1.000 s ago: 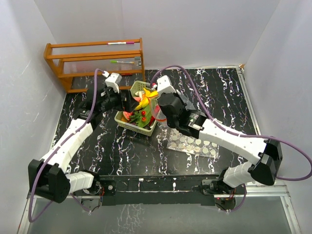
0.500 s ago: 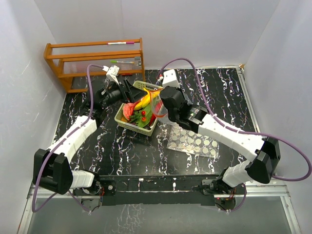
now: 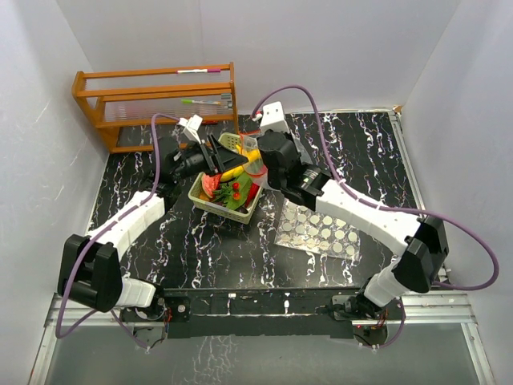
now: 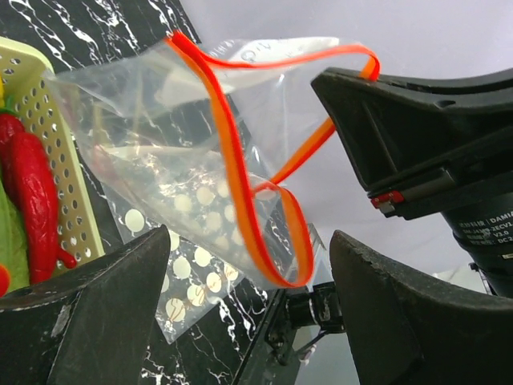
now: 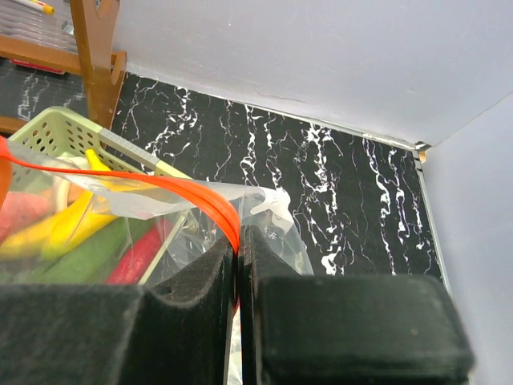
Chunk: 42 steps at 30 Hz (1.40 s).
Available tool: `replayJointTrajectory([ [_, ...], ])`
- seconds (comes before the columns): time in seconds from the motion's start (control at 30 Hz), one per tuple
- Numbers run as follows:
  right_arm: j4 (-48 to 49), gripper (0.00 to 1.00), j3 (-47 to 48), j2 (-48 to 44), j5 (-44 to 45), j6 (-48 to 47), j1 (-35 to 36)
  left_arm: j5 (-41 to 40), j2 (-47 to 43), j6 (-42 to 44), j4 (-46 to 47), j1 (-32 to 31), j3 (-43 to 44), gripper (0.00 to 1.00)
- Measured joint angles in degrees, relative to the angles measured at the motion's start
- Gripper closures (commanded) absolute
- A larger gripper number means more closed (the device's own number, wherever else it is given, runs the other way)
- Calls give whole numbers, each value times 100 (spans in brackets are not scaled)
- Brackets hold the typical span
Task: Place the food in the zip-top bag and seal the zipper
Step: Pick up the zipper food storage bag at the center of the board.
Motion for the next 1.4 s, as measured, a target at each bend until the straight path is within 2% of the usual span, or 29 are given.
replayJointTrajectory([
  [0.13,129,92,107,188,-15,-90,-4,-4,72,-120,131,-79,-2,21],
  [0.43,170,92,120,205,-28,-136,-4,-83,584,-284,234,-234,31,43],
  [0.5,170,92,120,203,-28,-138,-4,-94,693,-299,236,-286,37,56],
  [0.57,170,92,120,195,-28,-138,-4,-96,756,-341,238,-323,50,77],
  [0.63,168,92,120,168,-26,-138,-4,-101,778,-372,234,-339,61,95],
  [0.67,168,92,118,149,-24,-140,-4,-109,778,-369,223,-348,74,100],
  [0.83,168,92,118,59,-2,-138,-4,-98,778,-295,15,-363,306,100],
  [0.93,146,90,118,57,-2,-131,-4,-140,776,72,-704,-363,785,100],
  [0.97,122,84,118,55,-9,-127,-4,-223,776,293,-1086,-363,1047,100],
  [1.07,-4,31,118,20,-131,-37,-4,-713,776,1128,-2345,-369,2052,100],
  [1.1,-70,18,118,-13,-236,-15,-4,-990,767,1440,-2789,-369,2461,100],
  [1.13,-140,10,120,-66,-378,7,-4,-1279,741,1735,-3130,-367,2815,100],
  [1.17,-203,4,120,-136,-555,26,-4,-1587,691,2031,-3442,-361,3126,100],
  [1.2,-278,2,125,-219,-748,46,-4,-1910,621,2308,-3724,-361,3377,100],
  [1.4,-501,2,127,-839,-2347,138,-4,-3486,415,3421,-4881,-341,4098,100],
])
